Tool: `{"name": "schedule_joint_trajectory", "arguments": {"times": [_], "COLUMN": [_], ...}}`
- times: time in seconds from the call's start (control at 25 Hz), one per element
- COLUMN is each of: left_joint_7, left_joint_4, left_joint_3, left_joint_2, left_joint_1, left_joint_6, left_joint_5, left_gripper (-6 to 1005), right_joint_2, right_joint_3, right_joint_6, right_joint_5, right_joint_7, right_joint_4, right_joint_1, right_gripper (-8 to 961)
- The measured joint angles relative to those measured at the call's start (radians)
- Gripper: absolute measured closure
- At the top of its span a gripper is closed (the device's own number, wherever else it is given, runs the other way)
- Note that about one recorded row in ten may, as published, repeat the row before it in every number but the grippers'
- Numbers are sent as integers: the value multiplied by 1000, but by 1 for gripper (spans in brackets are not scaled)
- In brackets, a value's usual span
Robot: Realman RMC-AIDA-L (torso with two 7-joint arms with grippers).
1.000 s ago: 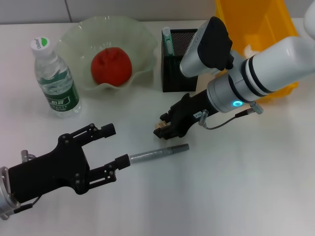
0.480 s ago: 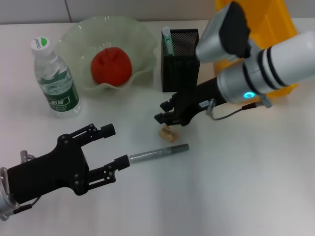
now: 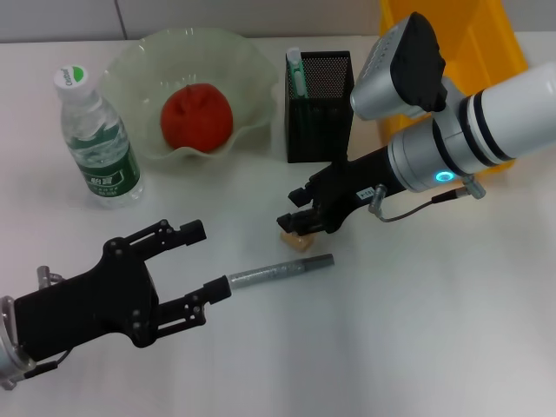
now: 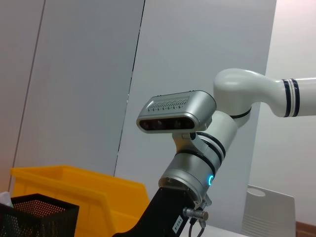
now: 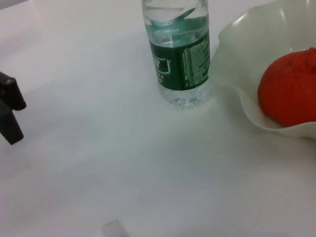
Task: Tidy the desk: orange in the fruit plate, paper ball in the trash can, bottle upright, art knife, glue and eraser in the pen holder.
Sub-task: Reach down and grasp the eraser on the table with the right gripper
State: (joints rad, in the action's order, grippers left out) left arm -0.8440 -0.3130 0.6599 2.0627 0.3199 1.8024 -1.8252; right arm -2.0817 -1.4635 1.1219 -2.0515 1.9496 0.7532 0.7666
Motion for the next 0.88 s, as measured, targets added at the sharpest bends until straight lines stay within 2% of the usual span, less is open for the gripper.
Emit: {"name": "schedule_joint_trajectory", "arguments": {"times": [0.16,0.4,0.6,0.88], "left_joint_7": [0,0,0,0], "left_joint_4": [0,0,0,0], "left_joint_3": [2,3,3,3], "left_joint_2": [0,1,2,2], "left_joint_1": [0,-1,0,1], "left_joint_6": [1,3,9,11], "left_joint_5": [0,0,0,0], "left_gripper": [227,227,227,227], "right_joint_2": [0,-2,-3,-3], "right_joint_3": [-2,-52,-79,-83], "right_joint_6": [-1,-19,-46,-62], "right_joint_5": [-1,-2,-3,-3], "right_joint_7": [-4,-6,-7,-21], "right_joint_4": [-1,-23,-28,-42], "right_joint_1": [-2,7,6,8], "right_gripper": [595,419,385,384]}}
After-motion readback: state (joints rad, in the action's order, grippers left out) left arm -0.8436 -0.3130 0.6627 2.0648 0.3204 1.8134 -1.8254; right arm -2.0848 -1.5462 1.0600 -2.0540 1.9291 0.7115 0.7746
